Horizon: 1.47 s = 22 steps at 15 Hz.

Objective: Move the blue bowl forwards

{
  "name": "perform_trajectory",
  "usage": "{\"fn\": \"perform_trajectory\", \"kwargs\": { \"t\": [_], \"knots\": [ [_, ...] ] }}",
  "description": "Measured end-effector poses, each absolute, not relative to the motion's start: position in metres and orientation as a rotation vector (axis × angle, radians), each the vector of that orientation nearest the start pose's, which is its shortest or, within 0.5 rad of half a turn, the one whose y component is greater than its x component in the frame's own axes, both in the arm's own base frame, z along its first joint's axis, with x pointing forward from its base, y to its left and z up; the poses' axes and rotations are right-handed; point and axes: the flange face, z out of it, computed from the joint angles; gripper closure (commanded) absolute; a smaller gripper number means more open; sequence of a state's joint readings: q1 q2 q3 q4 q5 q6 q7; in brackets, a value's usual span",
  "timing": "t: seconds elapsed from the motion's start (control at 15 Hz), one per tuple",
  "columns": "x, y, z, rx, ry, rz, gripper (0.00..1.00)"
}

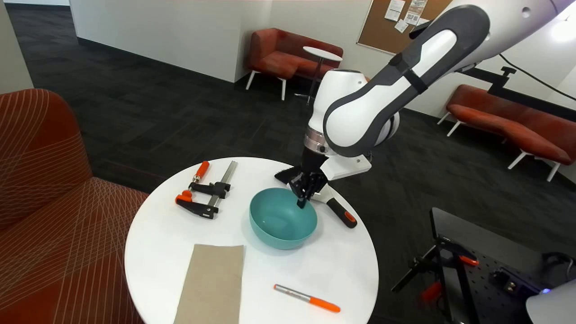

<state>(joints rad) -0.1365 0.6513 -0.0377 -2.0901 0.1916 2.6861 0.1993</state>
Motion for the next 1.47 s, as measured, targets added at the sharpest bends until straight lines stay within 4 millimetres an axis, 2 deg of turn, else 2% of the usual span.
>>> {"fn": "perform_trajectory", "kwargs": {
  "t": [0.4,0.67,1.0,1.47],
  "knots": [
    [0.558,-0.104,0.106,-2.971,0.821,0.083,0.99],
    [0.548,-0.109,0.108,-2.970,0.837,0.132,0.99],
    [0.514,-0.111,0.108,-2.980,0.830,0.205,0.99],
    [0.464,-0.111,0.106,-3.064,0.580,0.266,0.99]
  ]
}}
